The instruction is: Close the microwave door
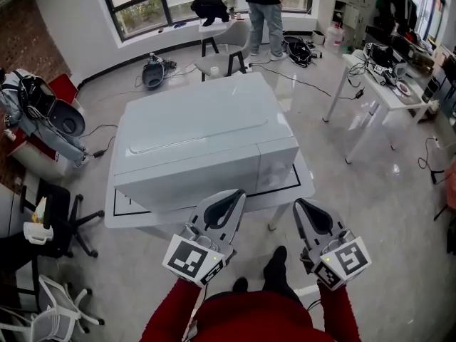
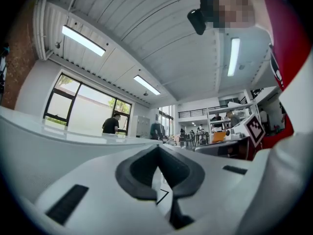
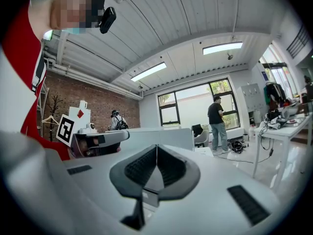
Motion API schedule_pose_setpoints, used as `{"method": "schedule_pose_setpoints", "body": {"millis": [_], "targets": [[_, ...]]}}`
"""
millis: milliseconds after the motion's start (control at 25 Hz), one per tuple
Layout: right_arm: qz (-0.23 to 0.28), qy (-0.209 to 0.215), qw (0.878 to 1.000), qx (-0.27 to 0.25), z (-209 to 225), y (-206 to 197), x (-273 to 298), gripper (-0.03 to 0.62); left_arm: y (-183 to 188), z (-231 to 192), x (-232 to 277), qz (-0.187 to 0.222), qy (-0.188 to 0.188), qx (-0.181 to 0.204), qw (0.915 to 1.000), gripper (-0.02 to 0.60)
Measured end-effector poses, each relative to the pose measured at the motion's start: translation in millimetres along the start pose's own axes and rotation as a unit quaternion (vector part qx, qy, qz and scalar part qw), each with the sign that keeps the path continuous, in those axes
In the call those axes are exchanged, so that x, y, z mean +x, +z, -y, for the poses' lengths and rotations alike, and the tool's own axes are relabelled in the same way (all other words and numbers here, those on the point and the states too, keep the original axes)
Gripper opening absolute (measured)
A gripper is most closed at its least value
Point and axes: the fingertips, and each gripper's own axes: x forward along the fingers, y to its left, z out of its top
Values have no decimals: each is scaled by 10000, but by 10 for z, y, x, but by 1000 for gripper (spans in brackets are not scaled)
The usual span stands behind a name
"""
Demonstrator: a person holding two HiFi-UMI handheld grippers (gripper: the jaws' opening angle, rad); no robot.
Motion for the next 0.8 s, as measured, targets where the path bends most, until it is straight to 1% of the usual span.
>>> {"method": "schedule_pose_setpoints", "body": {"millis": [80,160,240,320,400,520,640,800], "targets": [[39,-25,10000,2,-44,26,-83,14,28,92,-86,47,-91,95,9999,9],[34,-79,10000,36,-72,17,-176,14,29,159,-191,73,-134,82,9998,9],[48,-155,9998,83,-81,5,-264,14,23,202,-298,111,-128,-46,9998,9],[71,-232,9996,141,-85,-15,-339,14,43,232,-384,207,-62,-298,9993,9],[-32,-323,9990,295,-94,-94,-416,14,15,250,-474,221,3,-433,9988,9],[-60,-424,9980,467,-129,-163,-498,14,-91,250,-610,90,134,-364,9992,9],[-11,-465,9973,569,-192,-181,-550,12,-178,225,-727,5,218,-212,9995,9],[2,-464,9976,508,-252,-198,-576,12,-185,235,-797,16,237,-245,9994,9]]}}
